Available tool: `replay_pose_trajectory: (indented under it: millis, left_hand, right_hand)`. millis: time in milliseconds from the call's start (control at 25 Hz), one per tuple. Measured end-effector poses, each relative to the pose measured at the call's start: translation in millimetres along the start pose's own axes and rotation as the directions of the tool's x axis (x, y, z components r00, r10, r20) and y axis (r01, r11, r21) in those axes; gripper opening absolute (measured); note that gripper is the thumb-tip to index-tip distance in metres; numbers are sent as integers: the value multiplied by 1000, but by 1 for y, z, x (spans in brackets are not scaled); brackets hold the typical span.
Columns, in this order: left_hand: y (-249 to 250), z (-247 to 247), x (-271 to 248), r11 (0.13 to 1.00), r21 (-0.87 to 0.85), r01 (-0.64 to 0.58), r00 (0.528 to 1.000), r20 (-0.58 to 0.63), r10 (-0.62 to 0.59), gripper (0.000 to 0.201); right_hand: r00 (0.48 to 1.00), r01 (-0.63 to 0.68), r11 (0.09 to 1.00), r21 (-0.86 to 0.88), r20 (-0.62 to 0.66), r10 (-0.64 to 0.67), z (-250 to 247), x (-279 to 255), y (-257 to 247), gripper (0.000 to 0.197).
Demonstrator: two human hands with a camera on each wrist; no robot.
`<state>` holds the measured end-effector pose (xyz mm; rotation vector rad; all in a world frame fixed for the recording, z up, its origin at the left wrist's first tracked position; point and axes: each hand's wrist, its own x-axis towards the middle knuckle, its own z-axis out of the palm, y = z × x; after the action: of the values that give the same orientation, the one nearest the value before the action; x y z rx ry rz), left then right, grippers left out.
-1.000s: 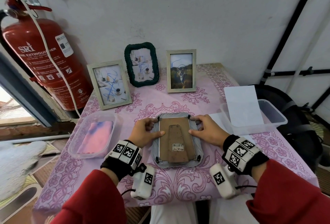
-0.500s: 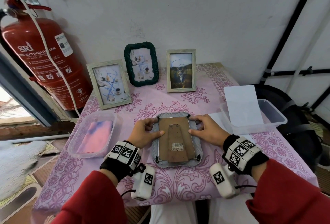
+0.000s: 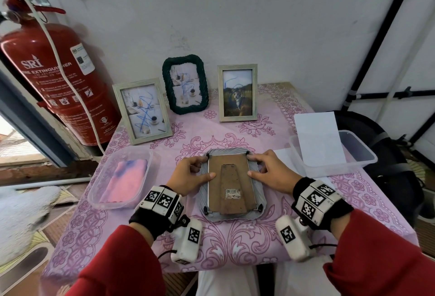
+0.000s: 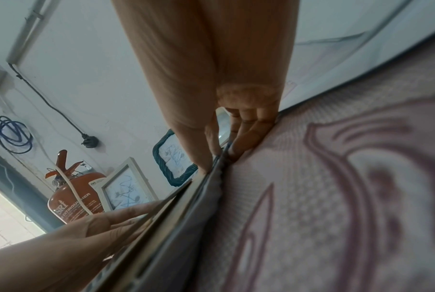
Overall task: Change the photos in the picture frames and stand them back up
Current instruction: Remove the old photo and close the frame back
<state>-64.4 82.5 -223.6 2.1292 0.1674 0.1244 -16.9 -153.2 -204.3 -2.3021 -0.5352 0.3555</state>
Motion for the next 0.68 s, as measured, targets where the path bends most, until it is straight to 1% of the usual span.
replay_pose_trajectory:
  millis: [160, 320, 680]
  left_hand:
    - [0, -1, 0, 1000, 7, -25, 999, 37, 24, 50]
    - [0, -1, 0, 1000, -2, -27, 999, 30, 27, 50]
    - [1, -1, 0, 1000, -11, -22, 999, 31, 22, 49]
  right_hand:
    - [999, -5, 999, -37, 39, 6, 0, -1, -1, 54]
    - [999, -16, 999, -41, 40, 18, -1, -1, -1, 56]
    - [1000, 1, 1000, 24, 18, -2, -3, 0, 4, 55]
